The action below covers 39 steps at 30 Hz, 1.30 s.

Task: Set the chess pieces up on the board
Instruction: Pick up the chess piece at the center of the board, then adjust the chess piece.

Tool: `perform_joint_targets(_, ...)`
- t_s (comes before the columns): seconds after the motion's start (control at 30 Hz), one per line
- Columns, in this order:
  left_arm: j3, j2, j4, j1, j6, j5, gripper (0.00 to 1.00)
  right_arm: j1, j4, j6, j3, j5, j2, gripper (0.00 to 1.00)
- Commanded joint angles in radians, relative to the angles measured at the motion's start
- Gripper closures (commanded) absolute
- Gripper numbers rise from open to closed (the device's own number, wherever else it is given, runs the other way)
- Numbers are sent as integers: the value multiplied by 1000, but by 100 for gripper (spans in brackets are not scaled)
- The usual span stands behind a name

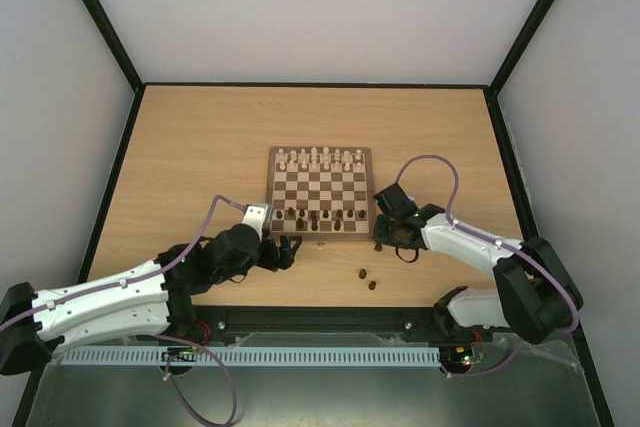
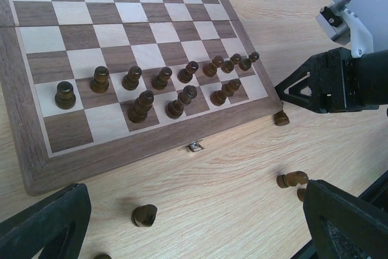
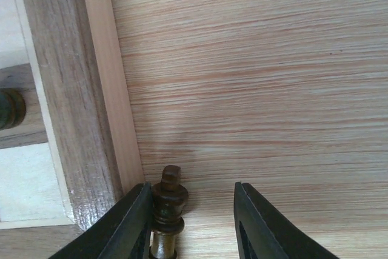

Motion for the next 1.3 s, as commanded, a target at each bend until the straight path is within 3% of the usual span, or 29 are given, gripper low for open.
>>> perform_joint_targets(0.0,-3,7,24,-3,15,-9,1,-5,-17,-24,16,-33,29,62)
perform_joint_targets(0.13,-4,9,25,0,15,-10,1,-5,-6,-32,9,-50,36,65)
perform_joint_targets(0.4,0,26,31,4,15,-6,1,-5,-2,-42,-5,-65,47,89)
perform_joint_targets(0.57,4,31,38,4,12,10,1,-5,-21,-37,-5,-48,6,96)
perform_joint_targets(0.73,5,33,60,4,14,66,1,-5,-72,-30,13,-25,-122,98)
perform_joint_targets(0.93,-22,27,185,7,34,239,1,-5,-59,-23,17,-99,-327,98)
perform_joint_targets(1.1,-61,37,375,7,15,398,1,-4,49,27,3,-248,-459,98)
perform_joint_targets(1.27,-88,54,536,9,-39,449,1,3,234,124,-46,-405,-522,98)
